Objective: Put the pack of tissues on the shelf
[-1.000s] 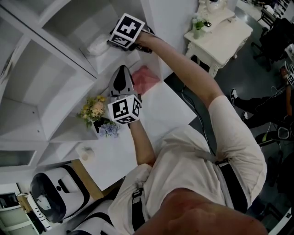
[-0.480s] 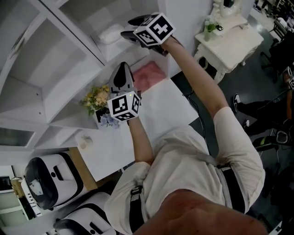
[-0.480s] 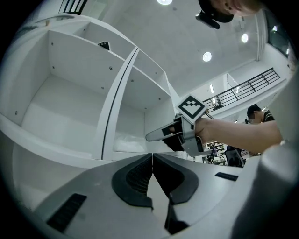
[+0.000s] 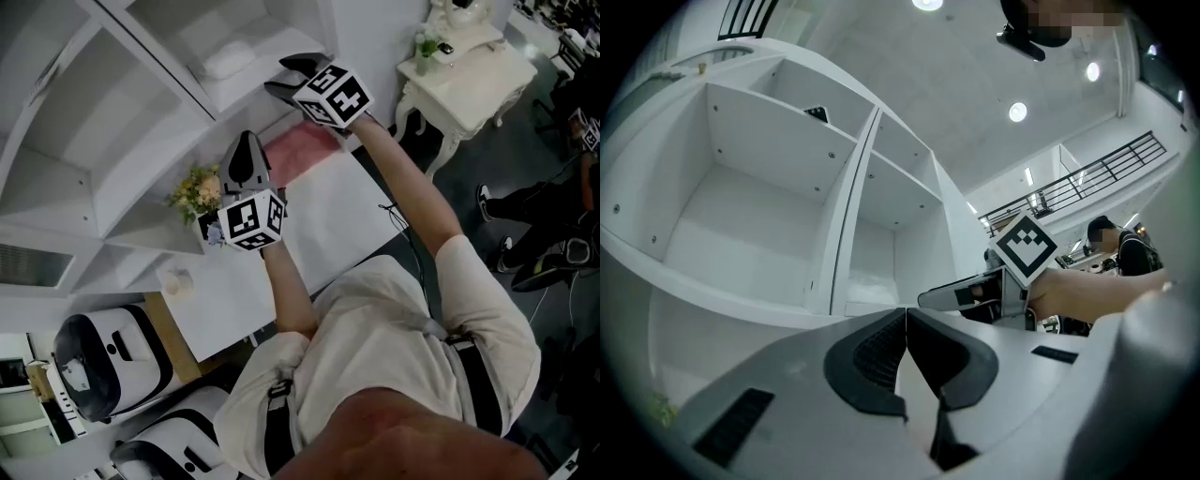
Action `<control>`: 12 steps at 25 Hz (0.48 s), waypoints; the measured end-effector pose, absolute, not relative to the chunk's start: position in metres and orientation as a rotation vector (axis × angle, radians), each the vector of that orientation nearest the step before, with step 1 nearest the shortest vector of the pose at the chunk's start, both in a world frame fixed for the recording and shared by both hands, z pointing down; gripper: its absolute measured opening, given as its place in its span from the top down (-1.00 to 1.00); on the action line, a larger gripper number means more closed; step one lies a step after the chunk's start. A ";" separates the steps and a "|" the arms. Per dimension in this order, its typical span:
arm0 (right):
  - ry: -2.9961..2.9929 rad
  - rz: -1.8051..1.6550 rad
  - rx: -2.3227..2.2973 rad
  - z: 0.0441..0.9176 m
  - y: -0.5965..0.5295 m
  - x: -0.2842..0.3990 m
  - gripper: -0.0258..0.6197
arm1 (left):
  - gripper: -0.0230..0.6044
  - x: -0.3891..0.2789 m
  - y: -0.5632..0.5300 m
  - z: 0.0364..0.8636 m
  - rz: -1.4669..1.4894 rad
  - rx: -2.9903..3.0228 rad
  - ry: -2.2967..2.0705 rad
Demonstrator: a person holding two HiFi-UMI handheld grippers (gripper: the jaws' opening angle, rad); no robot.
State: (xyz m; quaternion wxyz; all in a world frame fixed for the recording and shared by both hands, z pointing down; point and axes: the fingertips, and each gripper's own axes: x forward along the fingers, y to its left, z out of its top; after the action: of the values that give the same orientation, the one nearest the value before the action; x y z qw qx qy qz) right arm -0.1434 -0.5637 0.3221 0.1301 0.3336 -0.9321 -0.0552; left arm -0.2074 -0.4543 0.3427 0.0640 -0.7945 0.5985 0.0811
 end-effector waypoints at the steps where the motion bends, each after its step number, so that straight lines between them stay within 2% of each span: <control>1: -2.717 -0.158 0.994 0.322 -0.560 -0.141 0.07 | 0.89 -0.207 -0.450 0.344 0.236 -2.402 1.807; 12: -2.827 -0.228 1.270 0.312 -0.496 -0.117 0.07 | 0.89 -0.204 -0.402 0.351 0.193 -2.375 1.842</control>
State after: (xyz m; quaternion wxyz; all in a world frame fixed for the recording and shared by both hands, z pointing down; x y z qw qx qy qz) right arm -0.1175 -0.4963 0.3116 0.0171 0.4086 -0.9096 -0.0733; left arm -0.2040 -0.4019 0.3514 0.0650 -0.7869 0.6103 0.0638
